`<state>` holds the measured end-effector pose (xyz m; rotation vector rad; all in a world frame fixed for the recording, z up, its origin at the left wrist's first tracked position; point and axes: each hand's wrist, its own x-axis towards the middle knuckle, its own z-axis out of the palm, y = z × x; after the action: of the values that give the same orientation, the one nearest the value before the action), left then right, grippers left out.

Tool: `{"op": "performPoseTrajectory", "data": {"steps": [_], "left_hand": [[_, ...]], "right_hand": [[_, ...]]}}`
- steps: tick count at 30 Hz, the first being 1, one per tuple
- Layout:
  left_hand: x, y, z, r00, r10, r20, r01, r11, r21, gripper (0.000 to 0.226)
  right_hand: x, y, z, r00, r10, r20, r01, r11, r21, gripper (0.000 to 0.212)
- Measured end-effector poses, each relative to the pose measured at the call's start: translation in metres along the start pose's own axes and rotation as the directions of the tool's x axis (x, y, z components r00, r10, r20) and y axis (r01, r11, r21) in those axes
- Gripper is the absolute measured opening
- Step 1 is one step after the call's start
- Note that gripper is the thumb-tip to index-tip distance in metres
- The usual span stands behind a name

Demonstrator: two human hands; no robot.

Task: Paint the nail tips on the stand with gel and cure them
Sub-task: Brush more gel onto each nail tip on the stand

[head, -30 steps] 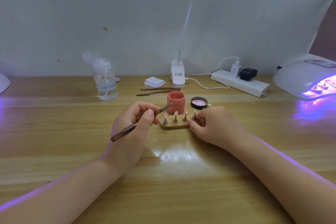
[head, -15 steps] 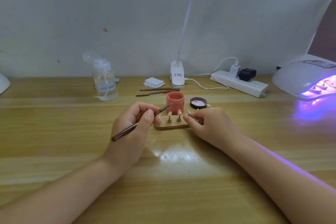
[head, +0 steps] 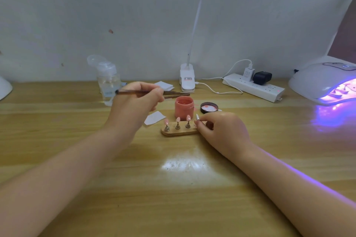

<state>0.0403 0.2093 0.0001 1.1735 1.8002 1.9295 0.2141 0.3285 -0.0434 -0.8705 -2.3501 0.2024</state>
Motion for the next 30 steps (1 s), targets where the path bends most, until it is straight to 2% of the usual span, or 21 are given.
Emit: {"op": "performPoseTrajectory", "data": {"steps": [2,4,6,11,15,20,23,26,28,30], "left_hand": [[0.012,0.006,0.007,0.995,0.050,0.082,-0.066,0.976,0.208,0.009],[0.023,0.014,0.015,0.979,0.080,0.186,-0.151,0.901,0.406,0.014],[0.034,0.020,0.024,0.965,0.060,0.255,-0.184,0.849,0.495,0.017],[0.055,0.017,0.044,0.960,-0.024,0.280,-0.157,0.783,0.602,0.028],[0.061,0.009,0.057,0.954,-0.106,0.281,-0.103,0.765,0.636,0.028],[0.065,0.008,0.064,0.939,-0.178,0.296,-0.071,0.740,0.669,0.022],[0.070,0.010,0.060,0.957,-0.181,0.227,0.006,0.795,0.606,0.017],[0.075,0.011,0.051,0.981,-0.174,0.088,0.119,0.893,0.433,0.019],[0.076,0.010,0.042,0.964,-0.266,-0.002,0.257,0.930,0.261,0.012],[0.074,0.005,0.035,0.924,-0.381,-0.040,0.383,0.915,0.130,0.011]], "right_hand": [[-0.001,0.000,0.000,0.999,0.006,-0.033,-0.005,0.999,0.051,0.017],[-0.001,0.000,0.001,0.998,0.017,-0.054,-0.011,0.995,0.103,0.015],[-0.001,0.001,0.002,0.997,0.008,-0.076,0.003,0.991,0.136,0.013],[-0.001,0.002,0.004,0.992,-0.036,-0.118,0.060,0.976,0.207,0.008],[-0.002,0.002,0.003,0.984,-0.062,-0.167,0.106,0.957,0.271,0.008],[-0.002,0.004,0.003,0.983,-0.073,-0.166,0.121,0.947,0.299,0.007],[-0.001,0.005,0.002,0.984,-0.079,-0.160,0.127,0.940,0.316,0.005],[-0.001,0.005,0.002,0.986,-0.087,-0.144,0.130,0.938,0.322,0.004],[0.000,0.006,0.001,0.989,-0.071,-0.130,0.111,0.934,0.340,0.004],[0.001,0.006,0.000,0.992,-0.033,-0.122,0.078,0.921,0.381,0.004]]}}
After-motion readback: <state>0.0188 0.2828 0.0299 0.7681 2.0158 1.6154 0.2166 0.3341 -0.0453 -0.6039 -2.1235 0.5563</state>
